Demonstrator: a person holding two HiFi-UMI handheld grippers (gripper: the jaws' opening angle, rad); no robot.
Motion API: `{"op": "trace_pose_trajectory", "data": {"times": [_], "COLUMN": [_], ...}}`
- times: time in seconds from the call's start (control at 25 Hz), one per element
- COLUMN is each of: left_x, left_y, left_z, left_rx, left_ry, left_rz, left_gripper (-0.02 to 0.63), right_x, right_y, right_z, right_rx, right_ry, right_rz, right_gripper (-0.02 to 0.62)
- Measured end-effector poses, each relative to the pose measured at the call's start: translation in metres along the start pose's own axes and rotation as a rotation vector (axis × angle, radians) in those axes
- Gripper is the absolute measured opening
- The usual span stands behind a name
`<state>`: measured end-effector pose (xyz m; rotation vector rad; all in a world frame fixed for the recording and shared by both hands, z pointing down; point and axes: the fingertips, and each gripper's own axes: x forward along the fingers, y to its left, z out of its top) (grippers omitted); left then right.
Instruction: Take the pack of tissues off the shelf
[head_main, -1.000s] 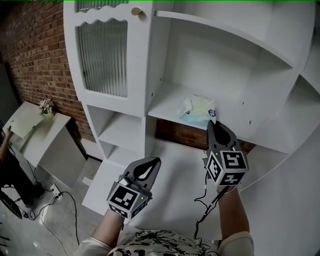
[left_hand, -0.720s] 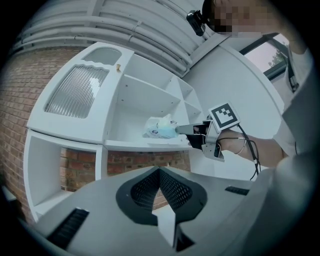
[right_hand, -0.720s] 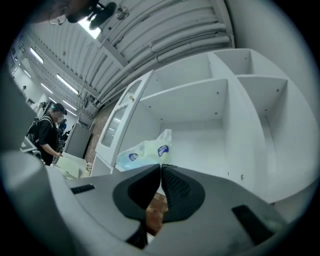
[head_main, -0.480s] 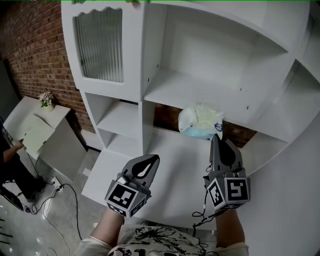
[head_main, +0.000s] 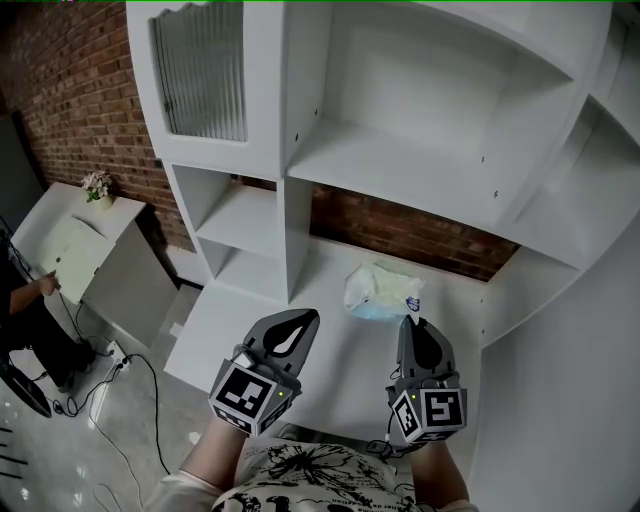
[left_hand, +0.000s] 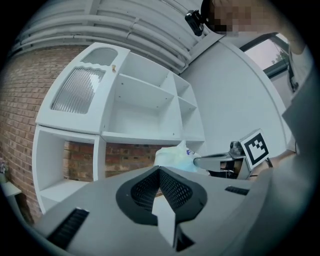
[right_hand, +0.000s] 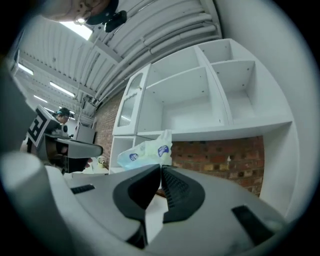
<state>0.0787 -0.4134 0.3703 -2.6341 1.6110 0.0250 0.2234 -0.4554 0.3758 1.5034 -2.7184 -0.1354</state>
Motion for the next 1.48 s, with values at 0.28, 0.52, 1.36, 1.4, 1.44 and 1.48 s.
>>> {"op": "trace_pose_trajectory", "data": {"times": [0.28,0.52,1.36,1.4,1.44,1.48], "left_x": [-0.009,-0.014,-0.021,-0.021,-0.020,-0.020], "left_y": [0.000,0.004,0.016,0.017,0.018,0.019], "left_z": [-0.010,-0.015,-0.020,-0.020,-0.020,-0.021], "left_rx": [-0.006,-0.018,-0.027,-0.026,-0.026,-0.027], "left_ry": [0.014,0.018,0.020,0.021,0.021,0.021], "left_rz": [0.002,0.014,0.023,0.024,0.024,0.025], "left_gripper": [0.012,0.013,0.012,0.013,0.014,0.013], "right_x": [-0.010,-0.010,-0.006,-0.005,-0.004,-0.003], "right_y": [0.017,0.029,0.032,0.032,0.032,0.032], "right_z": [-0.022,-0.027,-0.023,-0.023,-0.022,-0.022], "right_rx": [0.049,0.048,0.056,0.053,0.050,0.047], "right_ry": [0.003,0.029,0.035,0.035,0.036,0.036], "right_rz": [0.036,0.063,0.050,0.049,0.049,0.048], "right_gripper": [0.008,0.008,0.008,0.008,0.007,0.007]}}
